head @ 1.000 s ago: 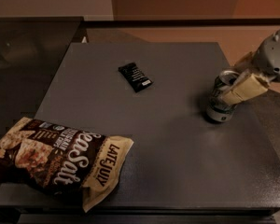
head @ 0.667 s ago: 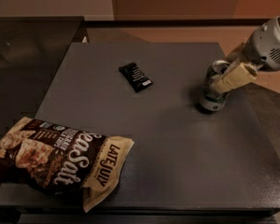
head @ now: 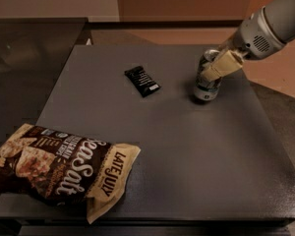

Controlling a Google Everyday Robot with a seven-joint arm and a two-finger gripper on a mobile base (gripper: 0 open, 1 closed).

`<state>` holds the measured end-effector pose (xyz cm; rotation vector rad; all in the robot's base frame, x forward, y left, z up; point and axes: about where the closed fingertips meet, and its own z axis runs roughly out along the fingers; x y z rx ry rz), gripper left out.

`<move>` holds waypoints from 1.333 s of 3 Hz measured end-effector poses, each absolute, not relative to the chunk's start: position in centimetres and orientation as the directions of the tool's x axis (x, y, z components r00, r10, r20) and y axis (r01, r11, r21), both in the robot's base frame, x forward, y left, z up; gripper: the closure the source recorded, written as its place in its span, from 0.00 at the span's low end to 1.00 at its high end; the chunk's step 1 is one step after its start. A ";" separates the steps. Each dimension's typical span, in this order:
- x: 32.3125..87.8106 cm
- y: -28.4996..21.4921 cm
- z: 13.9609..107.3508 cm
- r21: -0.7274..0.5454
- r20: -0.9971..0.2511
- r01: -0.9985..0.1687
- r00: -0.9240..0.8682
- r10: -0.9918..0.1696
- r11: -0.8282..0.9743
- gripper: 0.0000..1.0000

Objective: Move 7up can near rxbar chocolate

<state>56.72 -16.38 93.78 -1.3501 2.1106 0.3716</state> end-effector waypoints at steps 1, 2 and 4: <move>58.2 -14.4 93.2 -0.071 -0.623 -0.899 -0.299 -0.723 0.433 1.00; 59.7 -12.2 92.4 -0.053 -0.623 -0.910 -0.291 -0.726 0.411 1.00; 61.5 -9.6 90.7 -0.014 -0.624 -0.924 -0.290 -0.726 0.381 1.00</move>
Offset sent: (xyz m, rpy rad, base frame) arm 0.0461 0.0630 -0.0209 0.0230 0.0395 0.0614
